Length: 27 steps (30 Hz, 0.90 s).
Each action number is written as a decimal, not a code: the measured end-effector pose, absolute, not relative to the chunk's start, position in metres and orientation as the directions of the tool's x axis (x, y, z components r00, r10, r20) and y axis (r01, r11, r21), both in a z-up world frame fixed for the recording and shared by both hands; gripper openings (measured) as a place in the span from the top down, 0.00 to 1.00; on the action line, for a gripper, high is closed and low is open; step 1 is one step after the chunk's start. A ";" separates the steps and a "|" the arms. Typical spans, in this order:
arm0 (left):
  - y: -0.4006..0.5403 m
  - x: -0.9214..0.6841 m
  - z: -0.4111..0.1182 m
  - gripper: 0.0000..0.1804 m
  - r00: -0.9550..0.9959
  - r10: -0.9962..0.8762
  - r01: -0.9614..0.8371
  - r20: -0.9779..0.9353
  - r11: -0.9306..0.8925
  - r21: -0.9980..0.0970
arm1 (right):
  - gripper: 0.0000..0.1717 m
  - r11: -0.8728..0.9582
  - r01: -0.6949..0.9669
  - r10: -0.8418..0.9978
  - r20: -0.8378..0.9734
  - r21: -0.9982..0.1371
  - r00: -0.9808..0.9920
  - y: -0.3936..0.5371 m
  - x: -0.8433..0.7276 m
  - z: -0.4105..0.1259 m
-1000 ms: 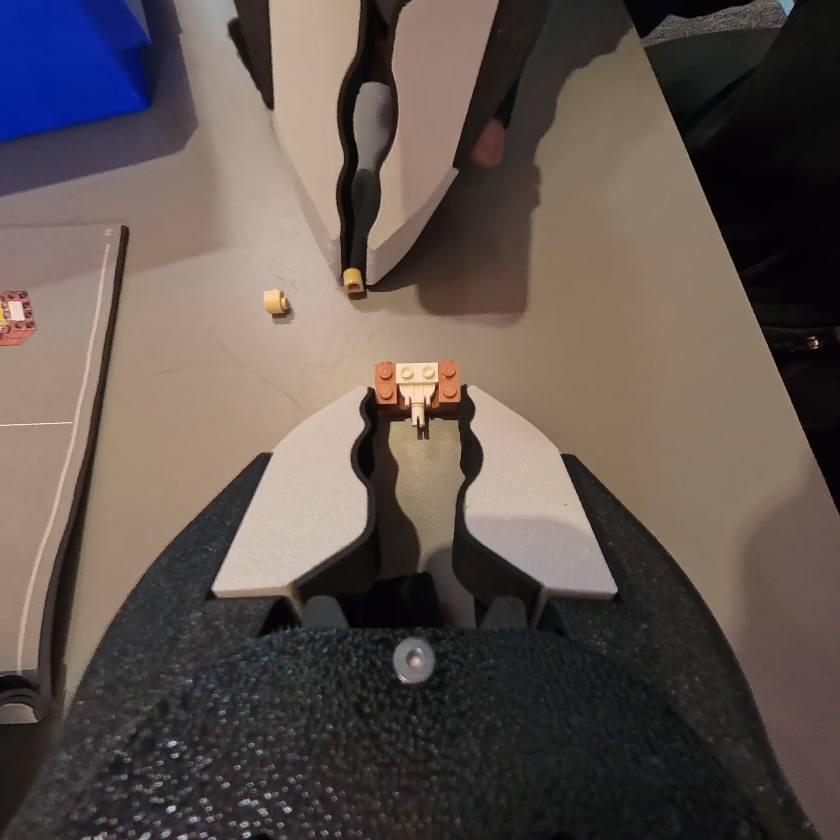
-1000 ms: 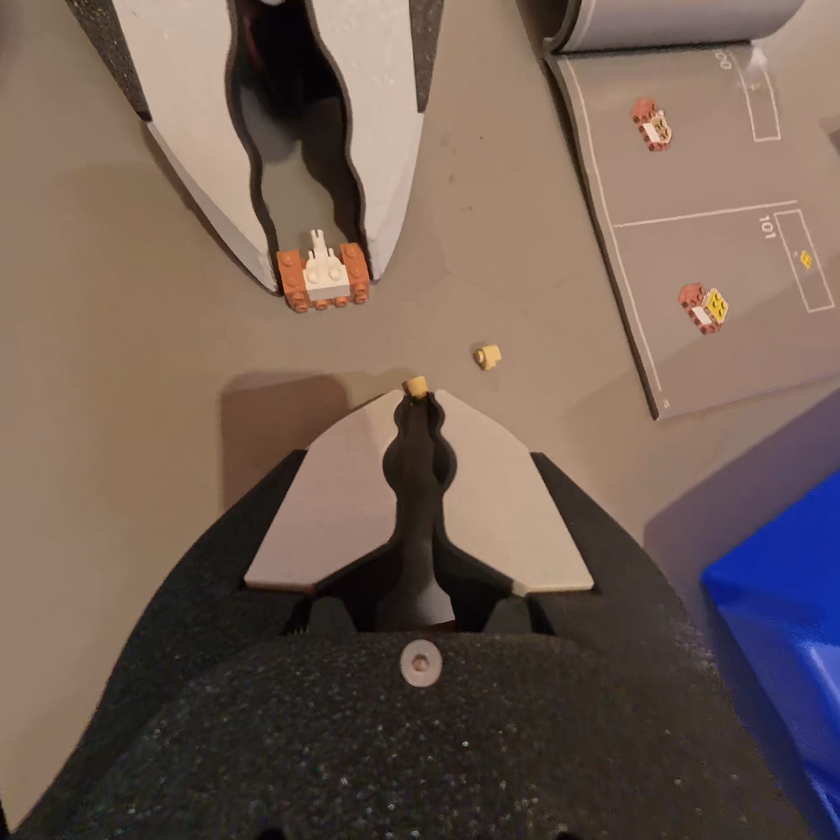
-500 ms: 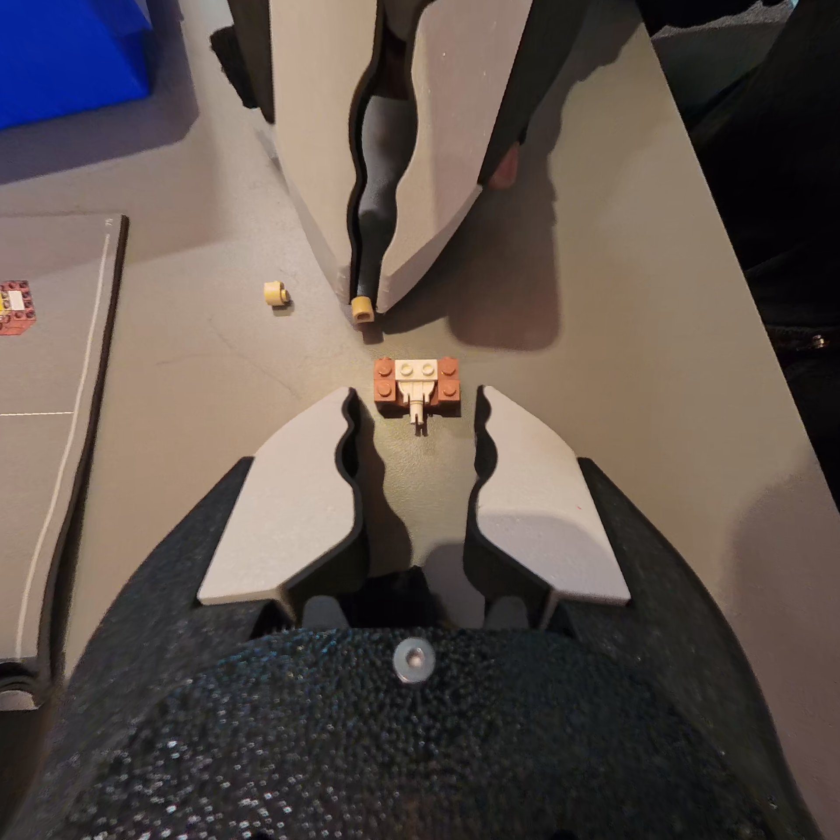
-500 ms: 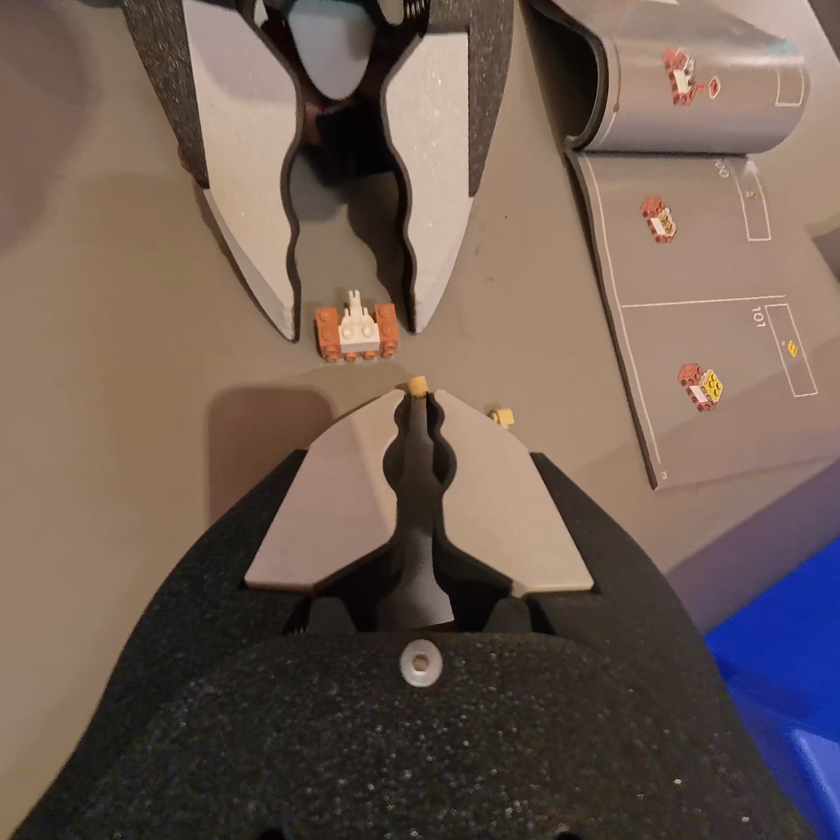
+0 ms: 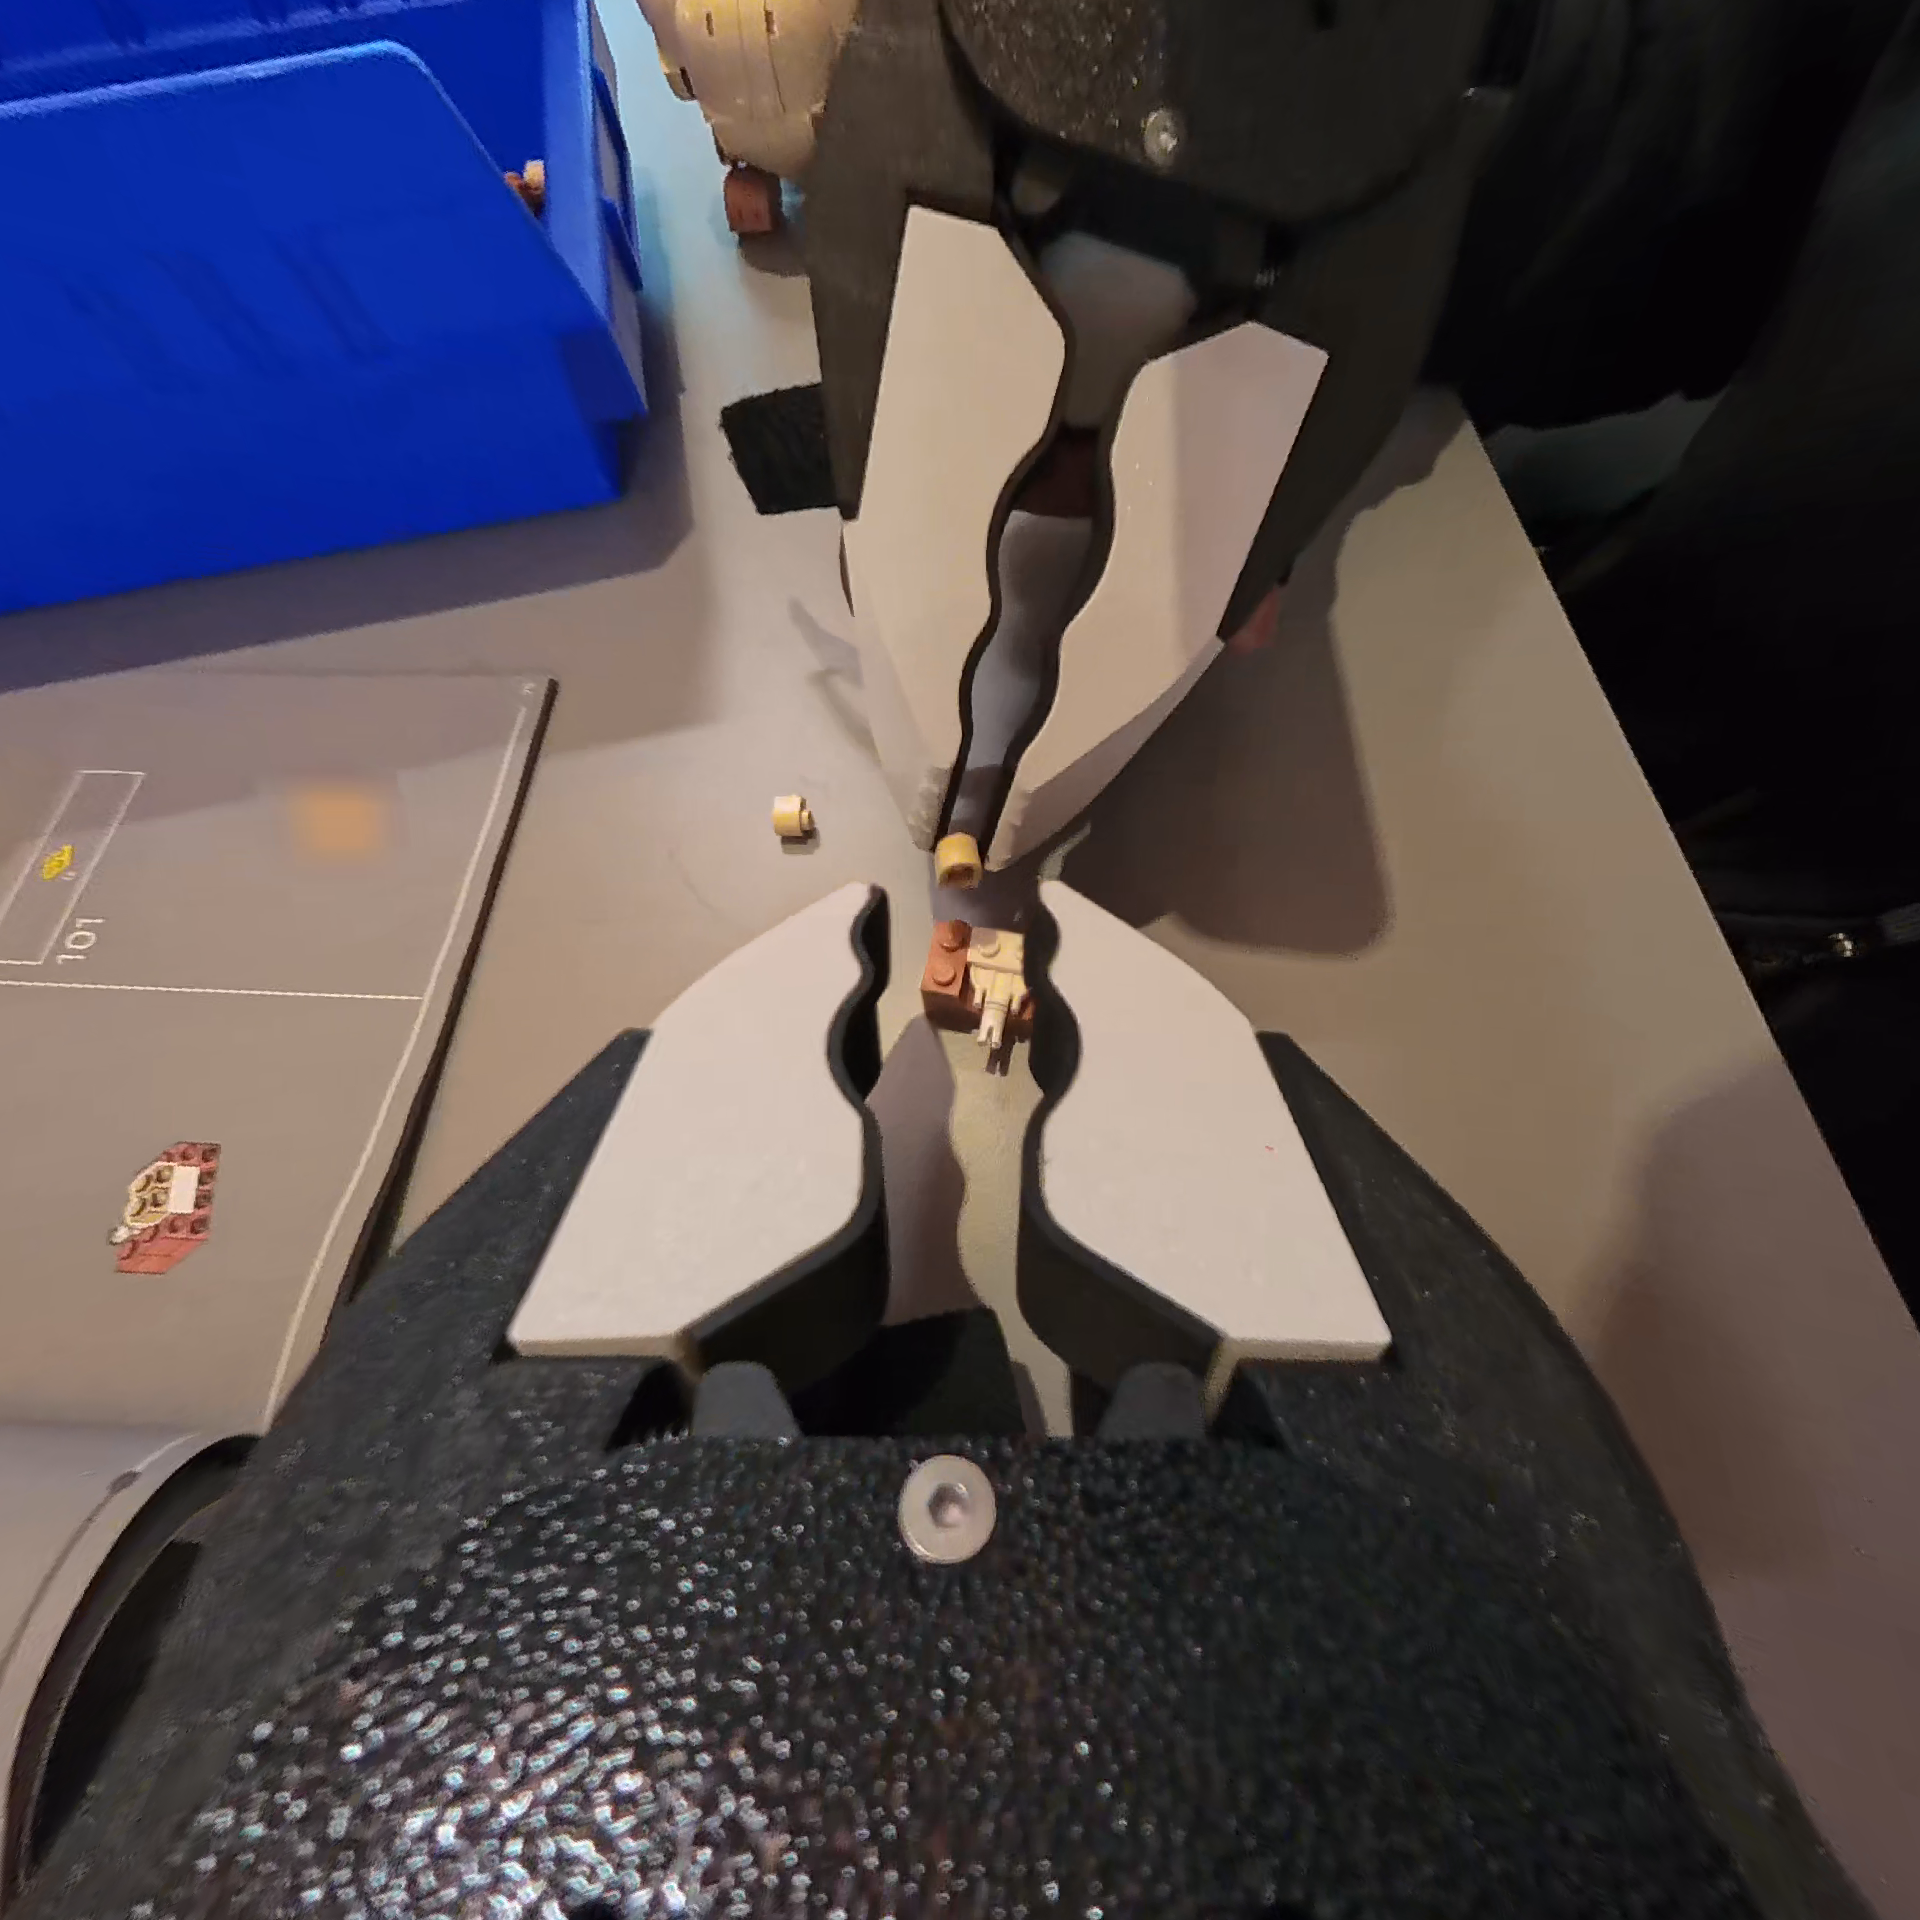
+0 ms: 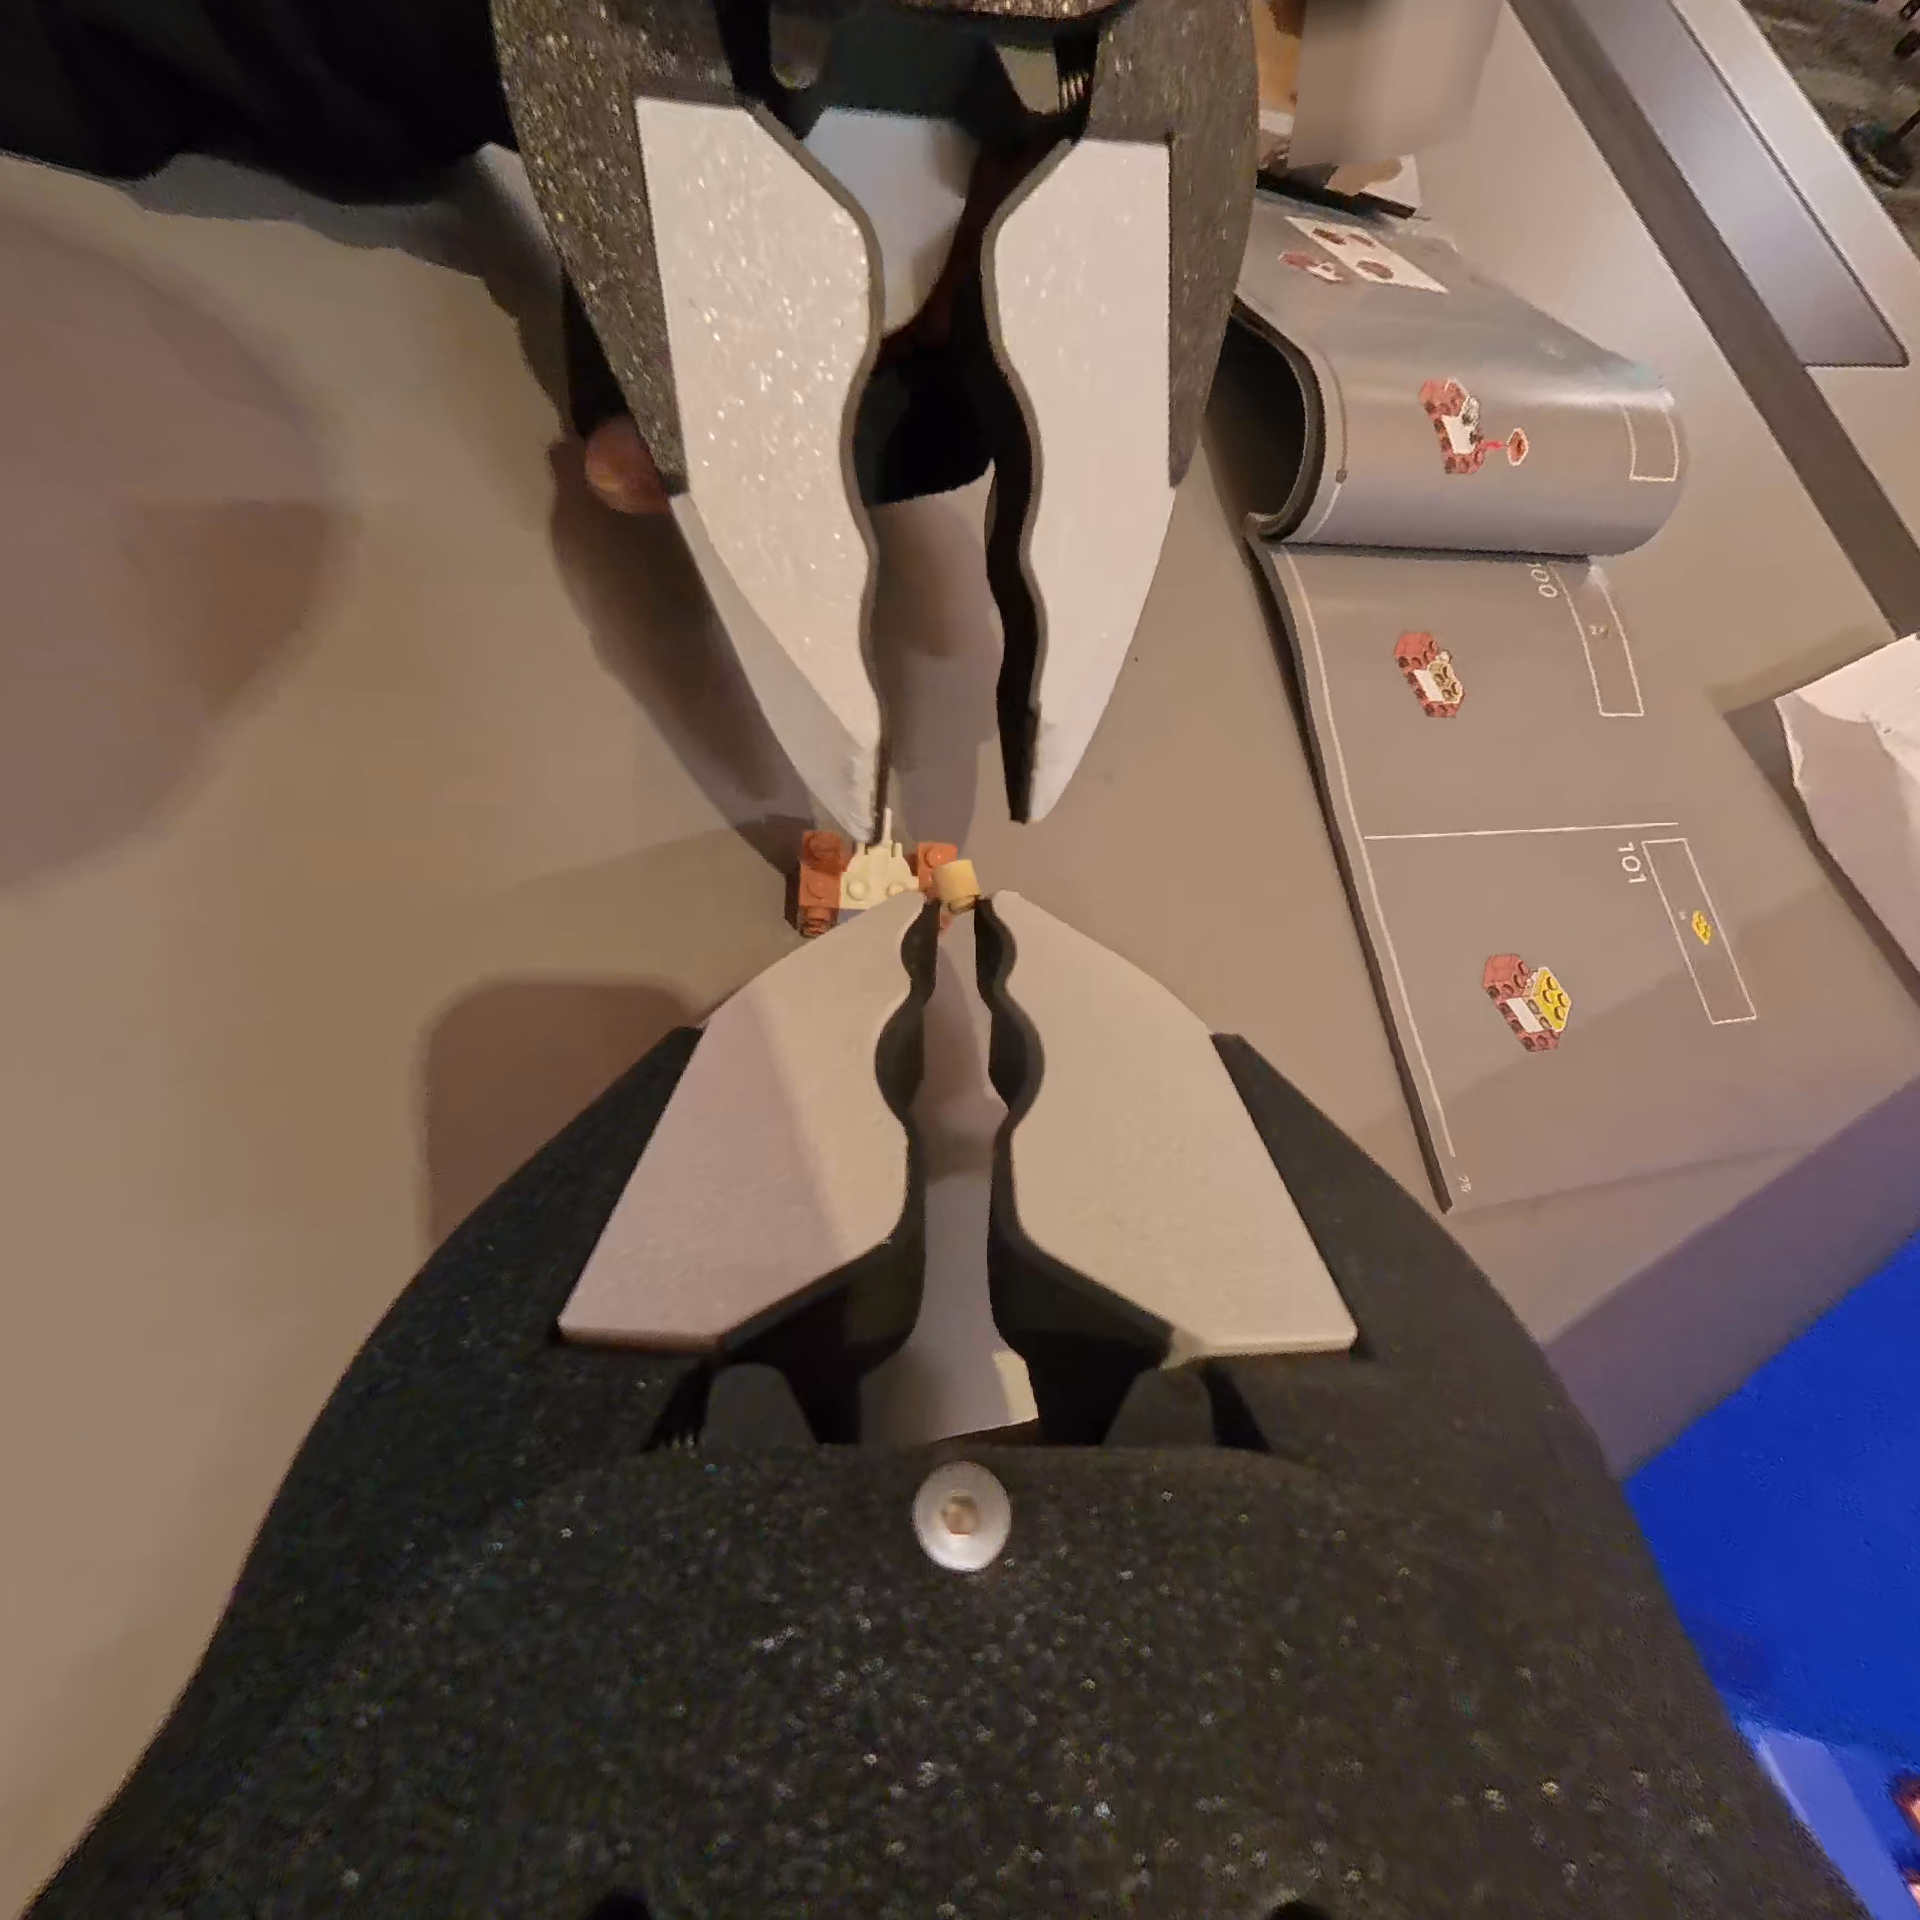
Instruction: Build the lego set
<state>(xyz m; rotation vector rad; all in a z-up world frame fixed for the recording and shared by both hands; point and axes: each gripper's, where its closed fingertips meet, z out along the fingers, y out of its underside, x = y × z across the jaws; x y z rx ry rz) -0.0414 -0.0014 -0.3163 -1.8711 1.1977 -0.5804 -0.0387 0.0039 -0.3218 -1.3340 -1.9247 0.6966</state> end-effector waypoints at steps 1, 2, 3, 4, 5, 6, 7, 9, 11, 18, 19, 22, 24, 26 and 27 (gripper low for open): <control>-0.001 -0.040 -0.316 0.88 0.442 -0.896 -0.515 -0.047 -0.210 -0.831 | 0.96 0.335 0.573 0.941 0.235 -0.748 -0.243 0.003 -0.039 -0.321; -0.001 -0.039 -0.317 0.89 0.444 -0.895 -0.514 -0.049 -0.210 -0.831 | 0.96 0.338 0.571 0.940 0.237 -0.748 -0.246 0.001 -0.040 -0.321; -0.001 -0.039 -0.317 0.90 0.445 -0.894 -0.514 -0.049 -0.210 -0.832 | 0.96 0.341 0.569 0.939 0.240 -0.749 -0.247 0.001 -0.041 -0.321; -0.001 -0.038 -0.317 0.90 0.445 -0.894 -0.515 -0.049 -0.211 -0.831 | 0.96 0.344 0.567 0.938 0.244 -0.748 -0.247 0.000 -0.042 -0.321; -0.001 -0.038 -0.318 0.91 0.444 -0.895 -0.514 -0.046 -0.212 -0.831 | 0.96 0.347 0.567 0.937 0.247 -0.747 -0.248 0.000 -0.042 -0.322; -0.001 -0.037 -0.318 0.92 0.442 -0.896 -0.512 -0.043 -0.213 -0.832 | 0.96 0.349 0.568 0.936 0.249 -0.745 -0.248 -0.001 -0.042 -0.322; -0.002 -0.037 -0.318 0.92 0.439 -0.898 -0.512 -0.040 -0.214 -0.832 | 0.96 0.350 0.568 0.936 0.251 -0.745 -0.247 -0.001 -0.042 -0.323; -0.002 -0.036 -0.319 0.94 0.438 -0.898 -0.511 -0.036 -0.216 -0.832 | 0.96 0.350 0.568 0.936 0.253 -0.745 -0.245 0.000 -0.042 -0.323; -0.002 -0.035 -0.319 0.95 0.437 -0.899 -0.508 -0.030 -0.219 -0.833 | 0.96 0.349 0.568 0.936 0.253 -0.745 -0.244 0.000 -0.042 -0.323; -0.002 -0.035 -0.320 0.96 0.439 -0.898 -0.506 -0.021 -0.227 -0.832 | 0.97 0.359 0.564 0.933 0.264 -0.744 -0.246 0.000 -0.042 -0.323; -0.002 -0.035 -0.320 0.96 0.438 -0.899 -0.503 -0.019 -0.228 -0.833 | 0.97 0.357 0.562 0.933 0.261 -0.746 -0.247 0.000 -0.042 -0.323; -0.001 -0.036 -0.319 0.96 0.441 -0.897 -0.485 0.003 -0.242 -0.840 | 0.97 0.353 0.550 0.935 0.256 -0.757 -0.246 0.000 -0.043 -0.322; 0.000 -0.036 -0.318 0.96 0.443 -0.896 -0.468 0.022 -0.253 -0.847 | 0.96 0.346 0.544 0.937 0.252 -0.764 -0.242 0.001 -0.043 -0.321; 0.000 -0.036 -0.317 0.96 0.442 -0.896 -0.455 0.035 -0.258 -0.852 | 0.96 0.337 0.542 0.940 0.246 -0.770 -0.236 0.001 -0.043 -0.320; 0.000 -0.036 -0.317 0.96 0.440 -0.897 -0.454 0.036 -0.257 -0.853 | 0.96 0.334 0.542 0.941 0.243 -0.771 -0.234 0.001 -0.043 -0.320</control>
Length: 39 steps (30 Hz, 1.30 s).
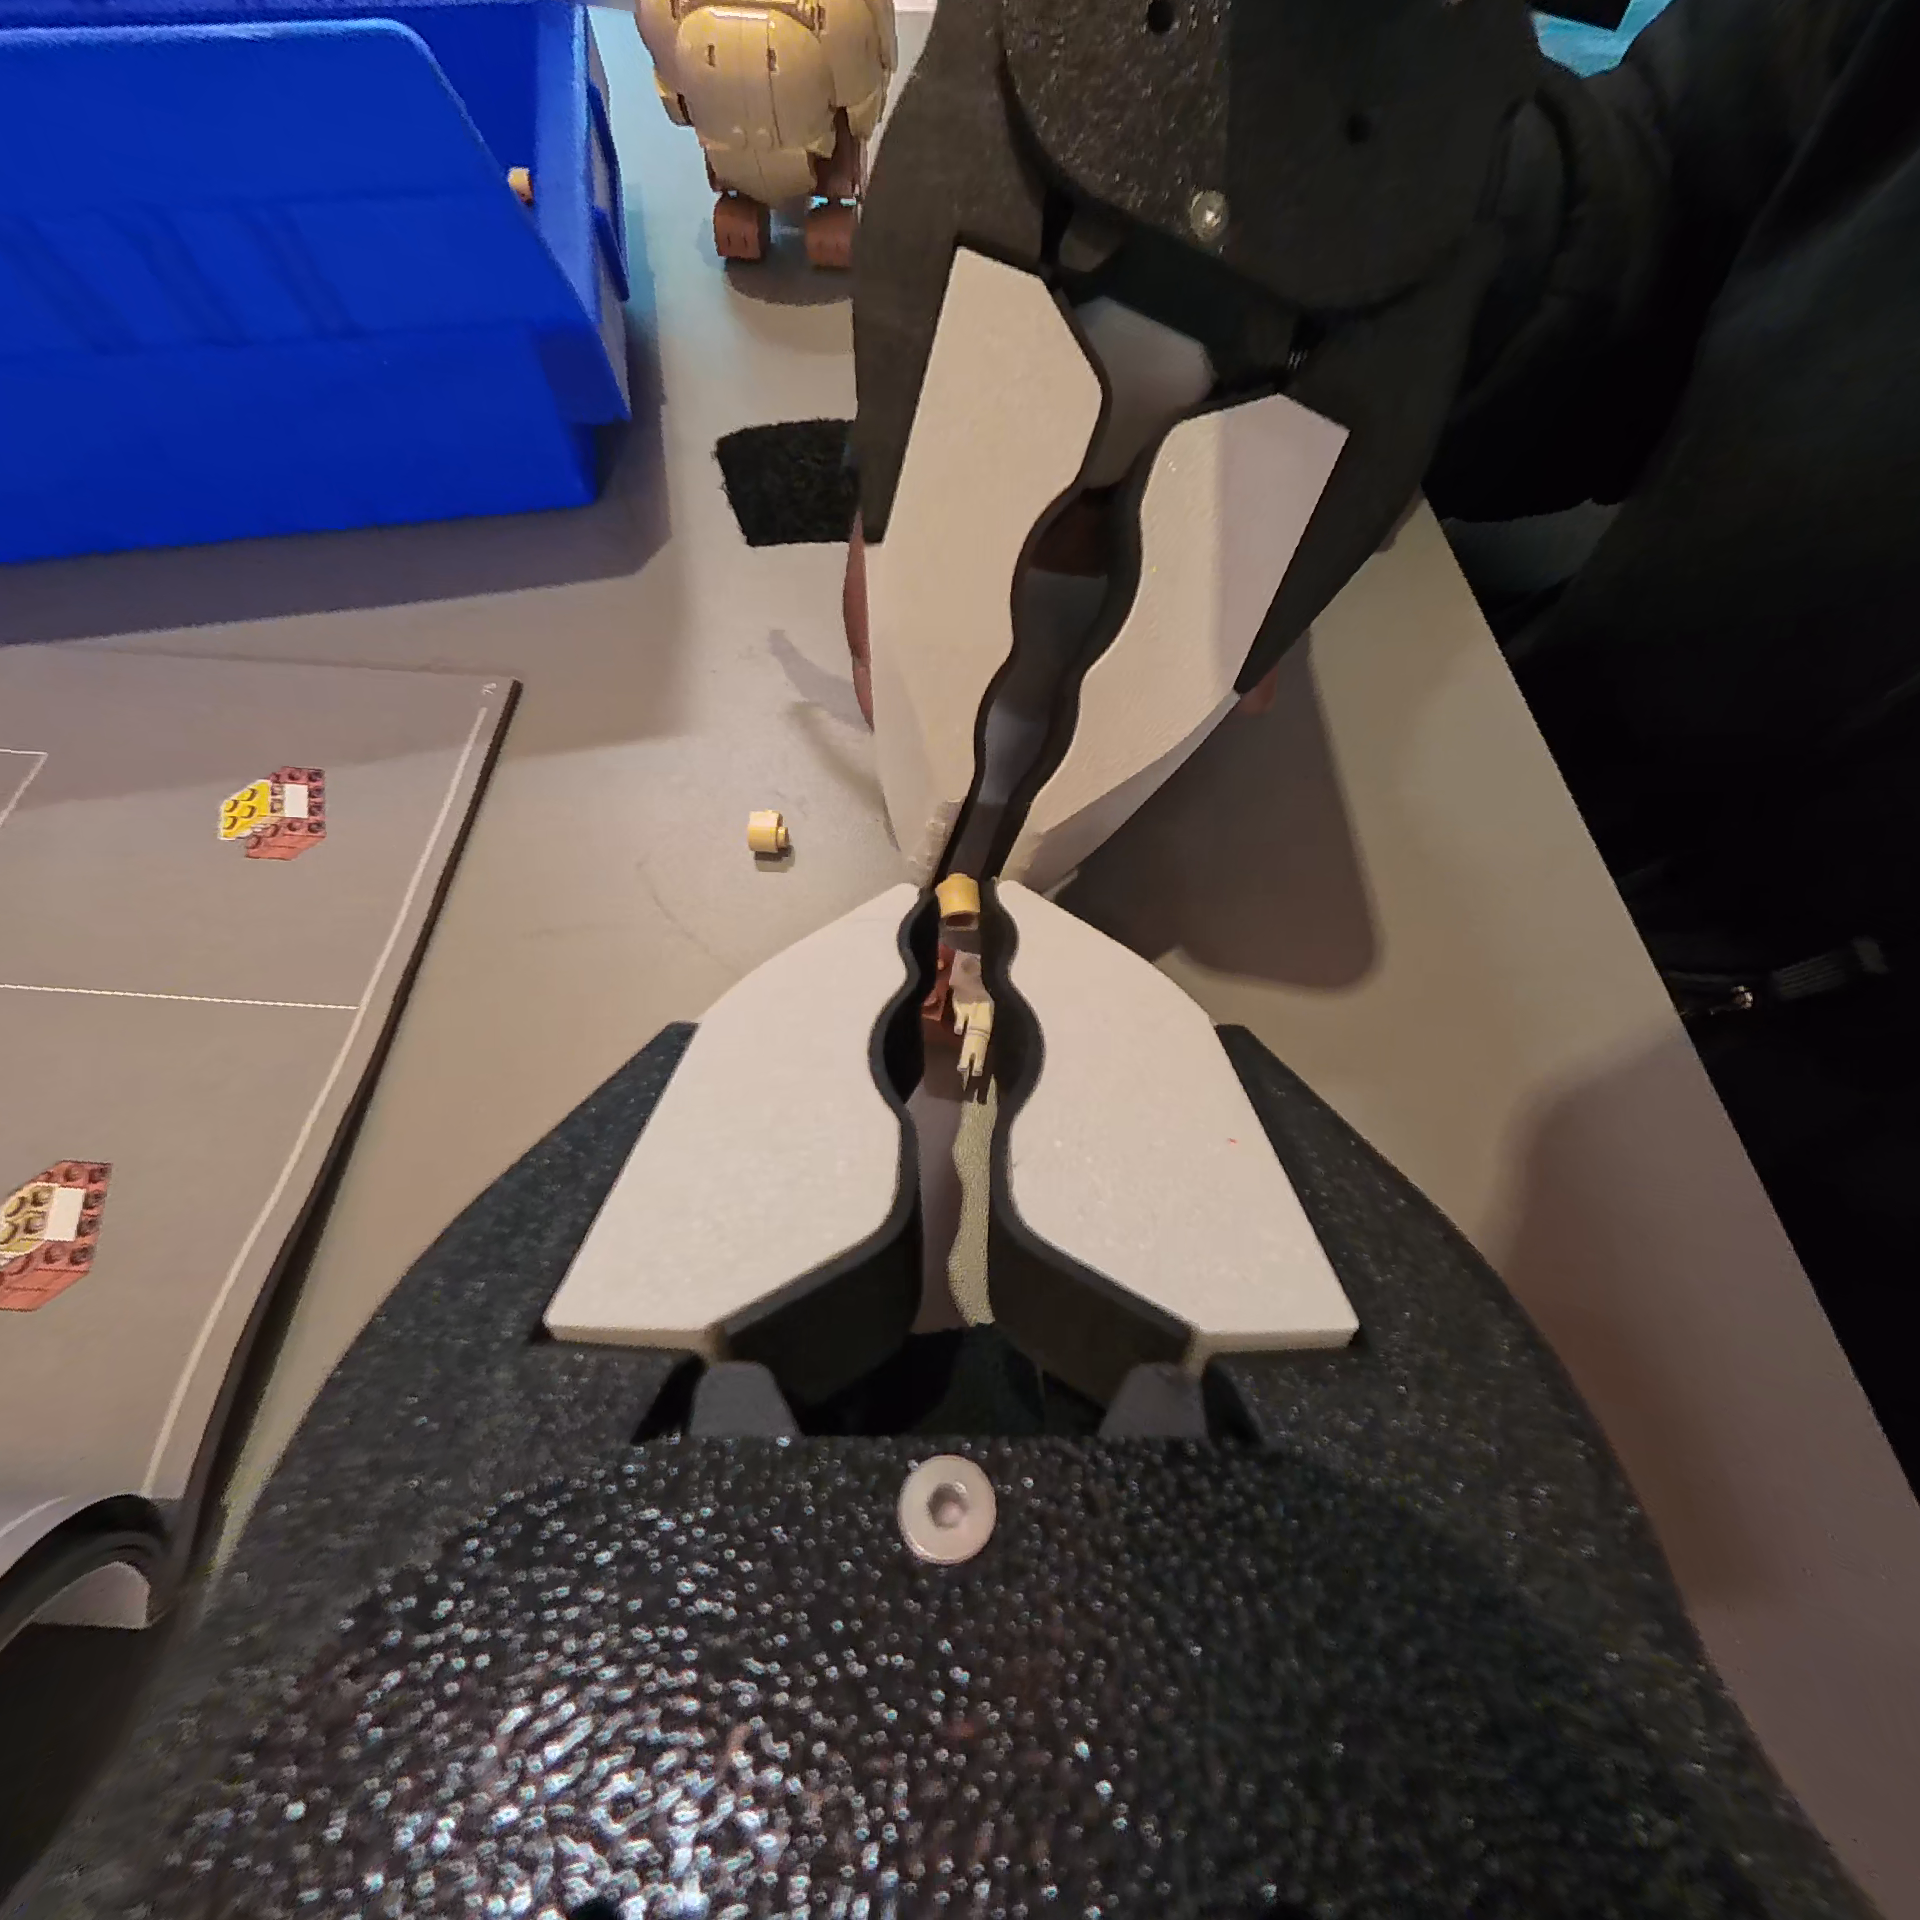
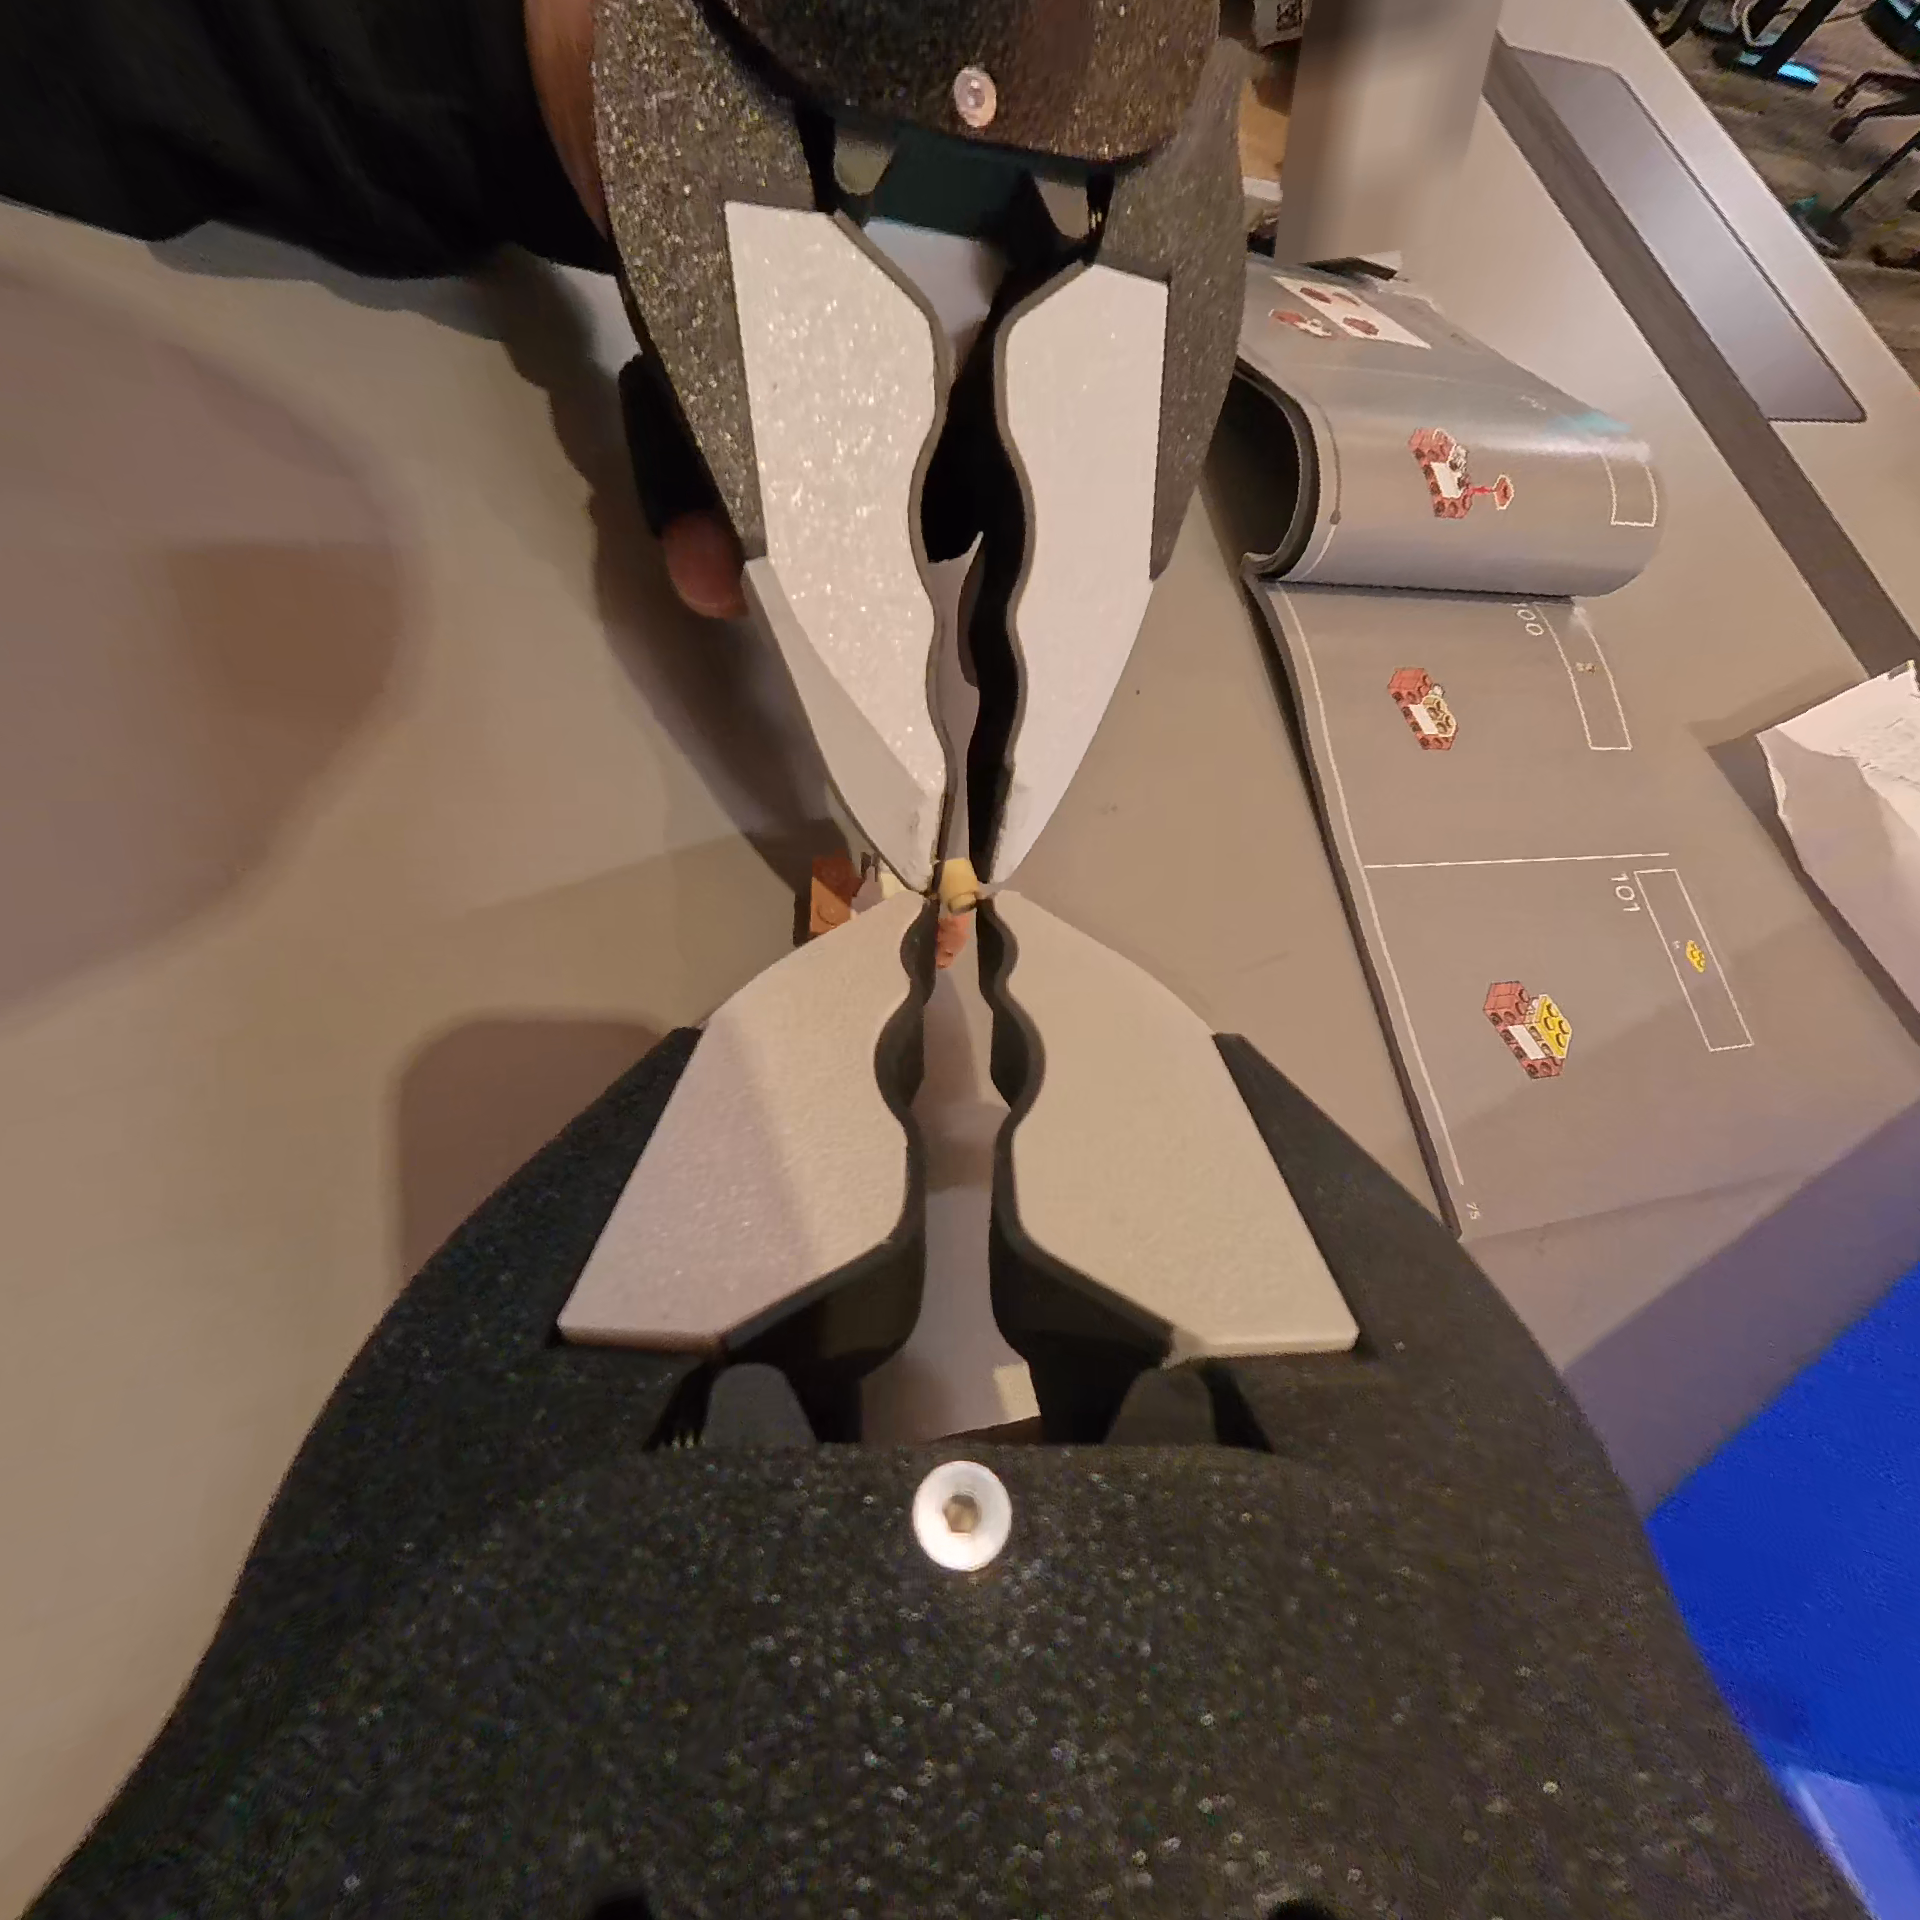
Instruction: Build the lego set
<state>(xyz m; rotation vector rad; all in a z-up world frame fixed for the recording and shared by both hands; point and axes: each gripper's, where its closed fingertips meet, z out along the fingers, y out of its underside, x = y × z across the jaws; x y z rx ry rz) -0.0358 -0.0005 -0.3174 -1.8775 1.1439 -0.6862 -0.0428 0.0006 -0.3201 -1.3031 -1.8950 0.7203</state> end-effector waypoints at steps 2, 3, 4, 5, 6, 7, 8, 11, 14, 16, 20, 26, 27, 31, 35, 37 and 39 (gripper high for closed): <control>-0.001 -0.036 -0.318 0.96 0.435 -0.900 -0.456 0.032 -0.251 -0.854 | 0.96 0.332 0.543 0.942 0.241 -0.772 -0.232 0.001 -0.043 -0.320; -0.001 -0.036 -0.318 0.96 0.433 -0.901 -0.456 0.031 -0.249 -0.855 | 0.95 0.330 0.543 0.943 0.240 -0.772 -0.231 0.001 -0.043 -0.320; -0.001 -0.035 -0.318 0.96 0.431 -0.902 -0.455 0.031 -0.246 -0.856 | 0.95 0.326 0.543 0.944 0.235 -0.774 -0.231 0.001 -0.043 -0.320; -0.001 -0.035 -0.317 0.96 0.428 -0.903 -0.453 0.031 -0.244 -0.858 | 0.95 0.319 0.542 0.946 0.229 -0.778 -0.229 0.001 -0.043 -0.320; -0.001 -0.035 -0.317 0.96 0.427 -0.904 -0.448 0.032 -0.243 -0.860 | 0.94 0.312 0.539 0.948 0.222 -0.782 -0.226 0.001 -0.043 -0.319; -0.001 -0.035 -0.315 0.96 0.426 -0.904 -0.442 0.035 -0.242 -0.864 | 0.94 0.304 0.536 0.951 0.215 -0.788 -0.223 0.001 -0.043 -0.318; -0.001 -0.035 -0.314 0.96 0.425 -0.904 -0.434 0.040 -0.242 -0.868 | 0.94 0.294 0.532 0.953 0.204 -0.794 -0.222 0.001 -0.043 -0.317; -0.002 -0.033 -0.308 0.96 0.415 -0.909 -0.405 0.048 -0.232 -0.885 | 0.93 0.258 0.512 0.961 0.163 -0.819 -0.223 -0.001 -0.042 -0.313; -0.004 -0.032 -0.302 0.96 0.398 -0.916 -0.374 0.052 -0.214 -0.902 | 0.93 0.218 0.489 0.968 0.122 -0.844 -0.222 -0.002 -0.042 -0.307; -0.006 -0.030 -0.298 0.96 0.383 -0.922 -0.351 0.053 -0.198 -0.915 | 0.92 0.197 0.475 0.970 0.098 -0.858 -0.224 -0.003 -0.041 -0.305; -0.008 -0.028 -0.288 0.96 0.357 -0.933 -0.297 0.053 -0.168 -0.940 | 0.91 0.166 0.439 0.970 0.066 -0.883 -0.234 -0.005 -0.039 -0.299; -0.014 -0.025 -0.261 0.96 0.313 -0.950 -0.144 0.015 -0.063 -0.988 | 0.92 0.033 0.302 0.964 -0.049 -0.953 -0.261 -0.011 -0.037 -0.274; -0.015 -0.025 -0.256 0.96 0.309 -0.951 -0.115 0.011 -0.048 -0.992 | 0.92 0.009 0.277 0.961 -0.068 -0.961 -0.269 -0.012 -0.036 -0.269; -0.016 -0.027 -0.244 0.96 0.305 -0.952 -0.038 0.007 -0.019 -0.999 | 0.93 -0.050 0.189 0.953 -0.104 -0.981 -0.285 -0.013 -0.035 -0.252; -0.016 -0.026 -0.244 0.96 0.306 -0.952 -0.028 0.013 -0.023 -0.999 | 0.95 -0.050 0.160 0.949 -0.096 -0.986 -0.299 -0.016 -0.034 -0.247; -0.016 -0.025 -0.244 0.96 0.301 -0.953 -0.019 0.023 -0.031 -0.999 | 0.95 -0.032 0.149 0.951 -0.076 -0.988 -0.300 -0.017 -0.034 -0.246; -0.017 -0.025 -0.242 0.96 0.294 -0.955 -0.008 0.027 -0.031 -0.999 | 0.96 -0.034 0.147 0.949 -0.078 -0.989 -0.307 -0.018 -0.034 -0.246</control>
